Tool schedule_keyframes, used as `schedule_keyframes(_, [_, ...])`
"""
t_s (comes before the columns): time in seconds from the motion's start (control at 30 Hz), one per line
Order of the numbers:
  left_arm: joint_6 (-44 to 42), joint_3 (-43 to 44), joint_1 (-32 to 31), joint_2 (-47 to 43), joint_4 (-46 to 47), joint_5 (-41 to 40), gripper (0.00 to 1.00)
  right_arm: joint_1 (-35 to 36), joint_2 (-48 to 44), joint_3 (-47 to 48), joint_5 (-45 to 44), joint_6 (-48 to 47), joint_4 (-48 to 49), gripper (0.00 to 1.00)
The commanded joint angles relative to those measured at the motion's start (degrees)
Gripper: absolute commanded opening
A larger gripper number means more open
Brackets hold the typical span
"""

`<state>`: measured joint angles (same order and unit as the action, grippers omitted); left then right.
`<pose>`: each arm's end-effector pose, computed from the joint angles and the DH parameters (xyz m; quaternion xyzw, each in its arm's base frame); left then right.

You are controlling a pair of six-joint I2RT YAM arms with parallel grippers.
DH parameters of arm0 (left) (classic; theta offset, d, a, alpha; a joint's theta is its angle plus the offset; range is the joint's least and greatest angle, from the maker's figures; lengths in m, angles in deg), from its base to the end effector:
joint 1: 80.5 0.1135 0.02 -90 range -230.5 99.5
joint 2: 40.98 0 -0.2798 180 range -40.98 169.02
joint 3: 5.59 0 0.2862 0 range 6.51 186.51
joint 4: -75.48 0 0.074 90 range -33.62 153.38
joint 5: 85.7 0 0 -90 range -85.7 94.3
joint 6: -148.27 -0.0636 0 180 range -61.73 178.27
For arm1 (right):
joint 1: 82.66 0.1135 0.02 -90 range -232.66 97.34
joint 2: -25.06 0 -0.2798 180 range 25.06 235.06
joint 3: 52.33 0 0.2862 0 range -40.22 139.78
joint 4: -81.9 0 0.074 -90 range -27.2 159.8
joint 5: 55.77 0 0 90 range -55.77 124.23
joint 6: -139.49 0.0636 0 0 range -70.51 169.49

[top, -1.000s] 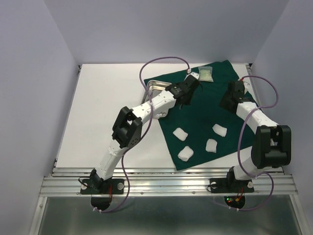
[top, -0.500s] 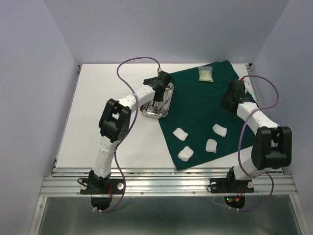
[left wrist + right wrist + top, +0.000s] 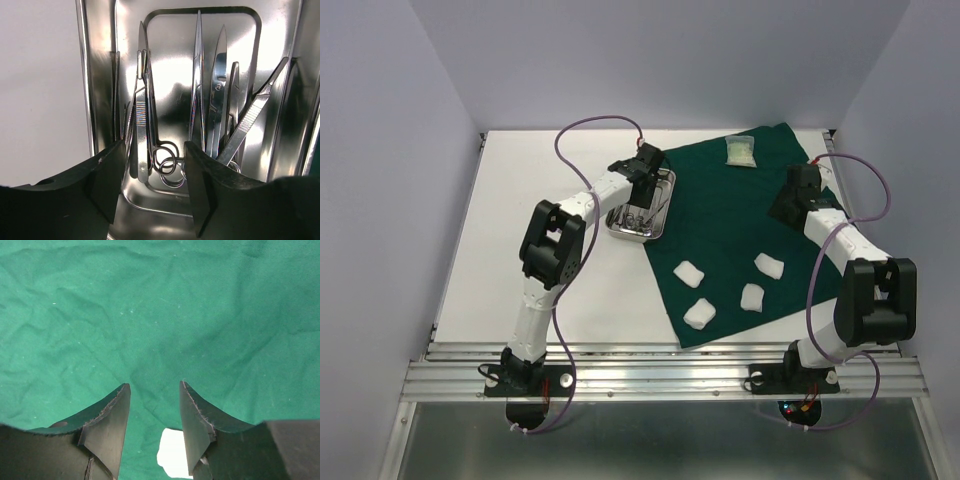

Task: Prepare the surgical pack
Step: Place the medical item in the container, then pick up the medical item from the surgical kit.

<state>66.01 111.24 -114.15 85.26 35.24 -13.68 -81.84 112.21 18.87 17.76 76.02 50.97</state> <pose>0.4727 -0.2911 0.1899 0.1553 0.9156 0.0168 0.3705 0.3738 -0.0127 0.2158 0.2561 0.8857 -0.0435 0.3849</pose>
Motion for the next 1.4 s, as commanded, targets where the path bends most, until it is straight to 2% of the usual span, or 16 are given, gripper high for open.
schedule_keyframes(0.0, [-0.1, 1.4, 0.1, -5.1, -1.5, -0.3, 0.62, 0.0, -1.6, 0.5, -0.2, -0.9, 1.5, 0.5])
schedule_keyframes(0.17, [0.4, 2.3, 0.0, -9.8, -1.7, -0.3, 0.62, 0.0, -2.5, 0.1, -0.7, -1.2, 1.4, 0.5])
schedule_keyframes(0.47, [1.8, 1.5, 0.0, -16.2, -0.4, 4.7, 0.62, 0.0, -6.4, -3.6, 1.4, -3.5, -0.1, 0.51])
schedule_keyframes(0.57, [2.4, 0.0, 0.0, -17.8, 1.3, 7.0, 0.62, 0.0, -7.0, -4.6, 2.7, -3.7, -0.1, 0.59])
schedule_keyframes(0.67, [3.6, -0.4, 0.1, -18.2, 2.3, 9.4, 0.62, 0.0, -5.3, -2.8, 4.9, -3.8, 0.2, 0.6])
schedule_keyframes(0.77, [4.2, -1.1, 0.0, -18.6, 2.9, 10.5, 0.62, 0.0, -1.0, 1.2, 7.4, -3.1, 2.6, 0.6])
schedule_keyframes(0.93, [4.3, -2.4, 0.0, -19.4, 3.1, 10.4, 0.62, 0.0, 9.1, 11.1, 10.0, -3.2, 8.0, 0.71])
schedule_keyframes(1.07, [4.0, -3.3, 0.0, -20.1, 2.3, 10.3, 0.62, 0.0, 20.0, 23.6, 10.4, -4.1, 11.6, 0.72])
schedule_keyframes(1.37, [3.0, -2.8, 0.0, -19.8, 0.7, 10.8, 0.61, 0.0, 44.0, 49.8, 10.0, -3.0, 11.2, 0.72])
